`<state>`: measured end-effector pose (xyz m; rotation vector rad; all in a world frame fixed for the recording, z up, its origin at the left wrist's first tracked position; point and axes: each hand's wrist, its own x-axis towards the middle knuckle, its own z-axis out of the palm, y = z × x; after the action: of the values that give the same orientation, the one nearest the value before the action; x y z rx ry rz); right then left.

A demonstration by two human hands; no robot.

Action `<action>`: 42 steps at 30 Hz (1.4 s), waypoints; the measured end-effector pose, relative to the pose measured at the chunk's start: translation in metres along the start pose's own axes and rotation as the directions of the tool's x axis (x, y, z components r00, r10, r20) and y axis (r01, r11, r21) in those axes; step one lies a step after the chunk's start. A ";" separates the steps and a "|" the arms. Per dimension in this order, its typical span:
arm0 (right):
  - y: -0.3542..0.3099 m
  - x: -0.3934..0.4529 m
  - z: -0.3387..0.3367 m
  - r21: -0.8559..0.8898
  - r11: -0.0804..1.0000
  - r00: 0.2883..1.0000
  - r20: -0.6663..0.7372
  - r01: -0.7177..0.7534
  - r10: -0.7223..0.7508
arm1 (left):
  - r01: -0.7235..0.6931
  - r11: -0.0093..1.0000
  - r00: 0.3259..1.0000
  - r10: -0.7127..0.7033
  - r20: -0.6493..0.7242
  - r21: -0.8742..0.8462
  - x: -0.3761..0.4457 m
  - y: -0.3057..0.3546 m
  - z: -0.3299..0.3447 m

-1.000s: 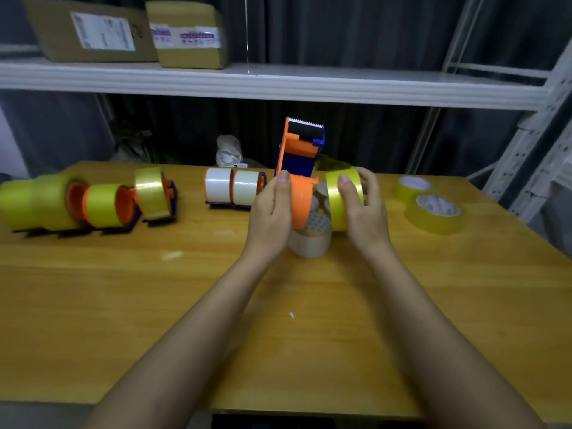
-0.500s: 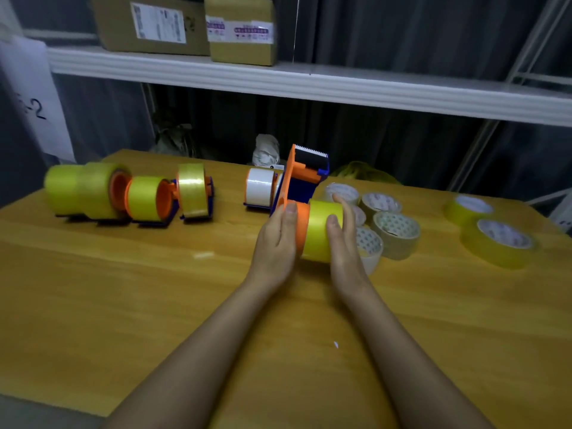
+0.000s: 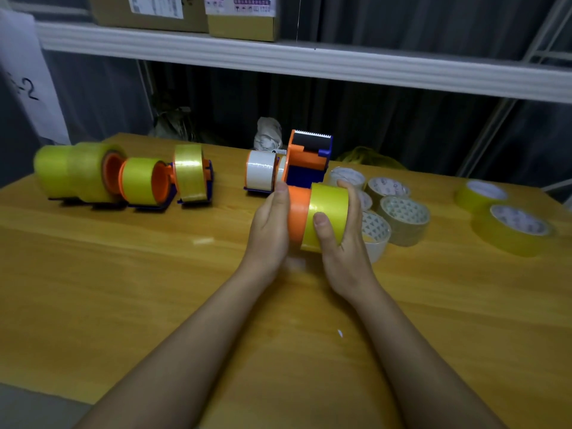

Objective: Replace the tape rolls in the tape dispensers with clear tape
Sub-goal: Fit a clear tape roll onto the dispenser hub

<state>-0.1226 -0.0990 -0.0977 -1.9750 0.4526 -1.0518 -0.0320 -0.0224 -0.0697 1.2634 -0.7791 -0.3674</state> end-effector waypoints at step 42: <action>-0.008 0.004 -0.006 0.293 0.928 0.973 0.107 -0.229 0.207 | 0.052 0.996 0.960 -0.030 0.277 -0.071 -0.003 0.004 -0.009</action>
<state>-0.1258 -0.0994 -0.0873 -1.6428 0.4309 -0.8480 -0.0286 -0.0130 -0.0674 1.1699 -0.9662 -0.6118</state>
